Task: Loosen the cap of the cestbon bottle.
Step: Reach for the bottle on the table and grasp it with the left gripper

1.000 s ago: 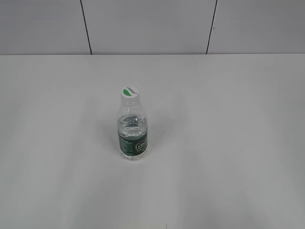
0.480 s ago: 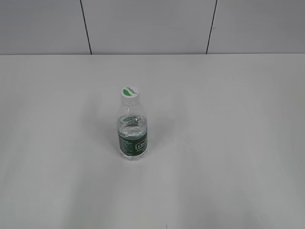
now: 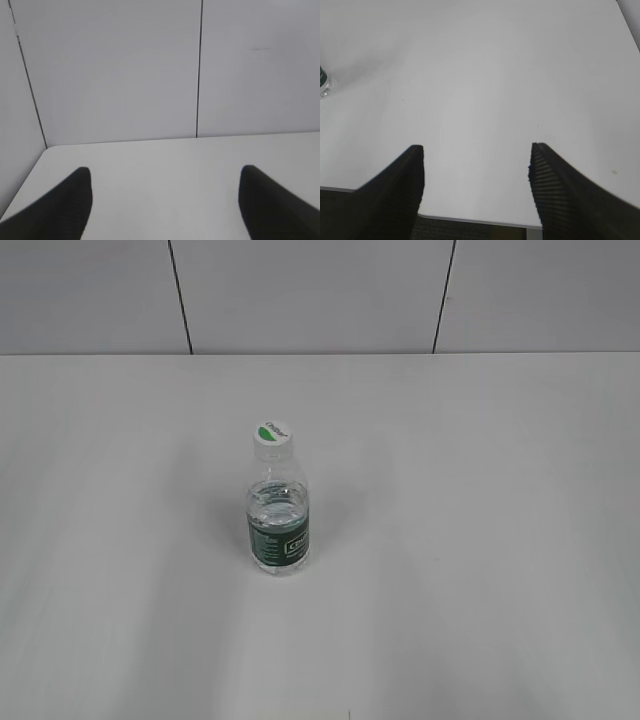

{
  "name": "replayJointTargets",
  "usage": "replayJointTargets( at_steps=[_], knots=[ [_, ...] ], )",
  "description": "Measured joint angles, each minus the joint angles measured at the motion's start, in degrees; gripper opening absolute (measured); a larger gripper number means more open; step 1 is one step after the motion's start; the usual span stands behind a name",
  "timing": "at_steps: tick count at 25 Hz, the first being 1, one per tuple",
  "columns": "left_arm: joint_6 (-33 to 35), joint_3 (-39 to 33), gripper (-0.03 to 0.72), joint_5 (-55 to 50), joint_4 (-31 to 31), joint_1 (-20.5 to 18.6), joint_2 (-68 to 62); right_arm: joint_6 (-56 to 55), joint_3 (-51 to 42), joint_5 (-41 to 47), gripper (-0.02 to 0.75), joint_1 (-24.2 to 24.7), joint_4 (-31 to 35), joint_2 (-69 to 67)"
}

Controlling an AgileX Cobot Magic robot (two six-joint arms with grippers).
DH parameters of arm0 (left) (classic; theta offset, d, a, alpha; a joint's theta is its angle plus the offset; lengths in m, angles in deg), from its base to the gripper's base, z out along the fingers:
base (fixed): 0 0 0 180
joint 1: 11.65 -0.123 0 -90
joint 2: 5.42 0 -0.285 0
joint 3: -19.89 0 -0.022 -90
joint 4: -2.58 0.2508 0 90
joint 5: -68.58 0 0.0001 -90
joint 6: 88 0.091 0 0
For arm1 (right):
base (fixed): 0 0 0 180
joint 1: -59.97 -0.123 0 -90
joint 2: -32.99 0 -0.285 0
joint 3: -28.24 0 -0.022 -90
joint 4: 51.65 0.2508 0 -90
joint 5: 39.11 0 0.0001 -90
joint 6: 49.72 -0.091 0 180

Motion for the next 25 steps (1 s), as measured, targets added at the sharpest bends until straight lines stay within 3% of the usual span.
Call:
replayJointTargets(
  at_steps=[10,14,19,23,25],
  knots=[
    [0.0,-0.6,0.540,15.7,0.2,9.6,-19.4,0.0,0.0,0.0,0.503,0.0,0.0,0.0],
    [-1.9,-0.6,0.540,23.1,1.1,11.2,-30.2,0.0,0.0,0.0,0.503,0.0,0.0,0.0],
    [-14.0,-0.6,0.540,33.3,13.3,11.4,-43.2,0.0,0.0,0.0,0.503,0.0,0.0,0.0],
    [-16.2,-0.5,0.540,46.5,24.8,11.4,-53.5,0.0,0.0,0.0,0.503,0.0,0.0,0.0],
    [-16.4,-0.5,0.540,52.3,27.7,11.4,-58.8,0.0,0.0,0.0,0.503,0.0,0.0,0.0]
  ],
)
